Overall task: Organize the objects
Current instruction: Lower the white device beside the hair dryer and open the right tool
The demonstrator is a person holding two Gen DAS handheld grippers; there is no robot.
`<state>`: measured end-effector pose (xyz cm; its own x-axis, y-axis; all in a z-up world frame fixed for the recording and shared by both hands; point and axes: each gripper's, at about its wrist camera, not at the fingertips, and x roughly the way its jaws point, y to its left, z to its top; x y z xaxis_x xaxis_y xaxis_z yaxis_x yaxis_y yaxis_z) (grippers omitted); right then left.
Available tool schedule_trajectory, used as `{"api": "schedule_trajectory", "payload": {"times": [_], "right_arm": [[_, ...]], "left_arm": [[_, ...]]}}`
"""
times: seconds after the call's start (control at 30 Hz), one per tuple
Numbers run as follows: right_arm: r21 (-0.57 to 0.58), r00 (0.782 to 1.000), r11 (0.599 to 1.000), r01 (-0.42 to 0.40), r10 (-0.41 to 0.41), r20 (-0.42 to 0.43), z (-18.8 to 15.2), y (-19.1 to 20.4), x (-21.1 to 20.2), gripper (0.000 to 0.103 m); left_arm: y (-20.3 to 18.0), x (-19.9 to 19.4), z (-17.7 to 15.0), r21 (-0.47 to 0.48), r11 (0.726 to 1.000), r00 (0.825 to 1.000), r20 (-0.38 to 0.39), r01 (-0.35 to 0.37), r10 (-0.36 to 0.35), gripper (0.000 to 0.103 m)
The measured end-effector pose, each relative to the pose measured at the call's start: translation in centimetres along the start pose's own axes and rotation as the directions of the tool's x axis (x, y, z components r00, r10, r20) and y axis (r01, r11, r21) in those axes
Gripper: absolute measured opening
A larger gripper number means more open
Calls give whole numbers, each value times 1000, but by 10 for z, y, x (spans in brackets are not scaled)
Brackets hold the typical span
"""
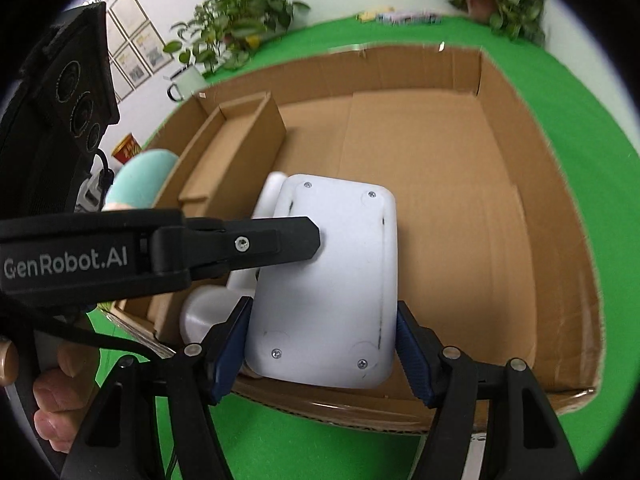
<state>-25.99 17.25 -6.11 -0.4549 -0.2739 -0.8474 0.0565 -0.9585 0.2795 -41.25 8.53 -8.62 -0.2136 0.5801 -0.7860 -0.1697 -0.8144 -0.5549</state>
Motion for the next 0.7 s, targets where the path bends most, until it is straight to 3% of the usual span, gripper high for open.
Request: {"api": "schedule_trajectory", "payload": {"times": [0.2,0.3,0.6,0.63,0.7], "right_arm": [[-17,998,1000,14,-15,-58,8,-2,8,70],[-22,996,1000,4,-6,-90,9,-2,10,71],[58,993,998,-31,38,-116,23,-20,7,71],[66,991,997,-31,39,-126,25,-22,10,70],[91,987,995,-37,50,-151,25,-26,17,58]], "left_arm": [[8,4,-1,-40,999,1000,1,2,-2,19],[7,-3,-2,-42,999,1000,12,3,-3,24],[7,-65,-23,11,1000,990,139,-7,6,29],[9,-71,-26,15,1000,989,150,-14,12,29],[12,-81,-30,18,1000,986,165,-22,19,29]]}}
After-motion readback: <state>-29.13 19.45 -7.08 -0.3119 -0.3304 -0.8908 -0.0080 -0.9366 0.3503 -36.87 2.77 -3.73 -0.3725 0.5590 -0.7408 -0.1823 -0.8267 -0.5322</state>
